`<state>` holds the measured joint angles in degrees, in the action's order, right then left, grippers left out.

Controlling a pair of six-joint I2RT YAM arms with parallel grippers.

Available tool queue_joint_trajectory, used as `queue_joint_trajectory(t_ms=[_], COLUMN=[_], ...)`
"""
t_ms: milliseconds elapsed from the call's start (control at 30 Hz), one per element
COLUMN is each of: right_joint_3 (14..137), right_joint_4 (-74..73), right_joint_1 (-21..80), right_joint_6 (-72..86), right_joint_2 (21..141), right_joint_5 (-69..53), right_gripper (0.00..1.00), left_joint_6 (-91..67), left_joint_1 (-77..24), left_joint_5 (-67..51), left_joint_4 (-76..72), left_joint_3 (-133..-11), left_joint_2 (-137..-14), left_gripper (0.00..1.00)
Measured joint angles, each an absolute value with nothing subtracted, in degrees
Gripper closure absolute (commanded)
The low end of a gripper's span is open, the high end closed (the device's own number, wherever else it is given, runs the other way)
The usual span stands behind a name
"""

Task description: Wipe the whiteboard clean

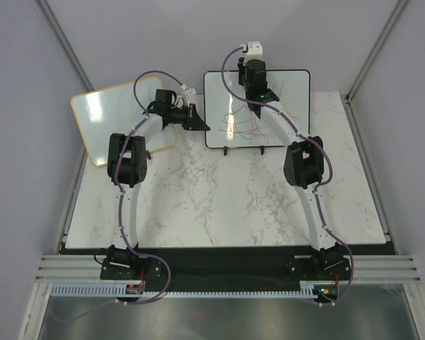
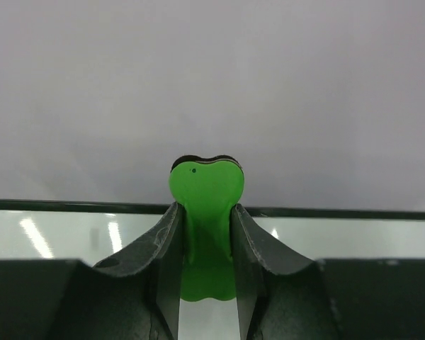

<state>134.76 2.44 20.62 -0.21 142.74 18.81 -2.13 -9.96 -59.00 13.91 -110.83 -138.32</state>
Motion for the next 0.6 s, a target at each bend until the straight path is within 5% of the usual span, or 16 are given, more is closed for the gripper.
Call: queue_joint_trajectory(t_ms=[300, 600], right_joint_3=[140.25, 135.96], right_joint_4=[3.88, 5.74], right_joint_1=[29.58, 27.7], right_joint_6=[0.3, 0.08], right_joint_2=[147.79, 145.67], right_joint_5=[15.11, 18.57], right_gripper=[1.0, 1.0], left_joint_6=[-0.78, -0.78], left_joint_1=[-10.11, -10.15], left_joint_5=[-58.7, -58.57], left_joint_4=[14.04, 13.34], left_joint_3=[-109.95, -109.86], left_joint_2=[-138.17, -138.1], left_gripper=[0.98, 0.98])
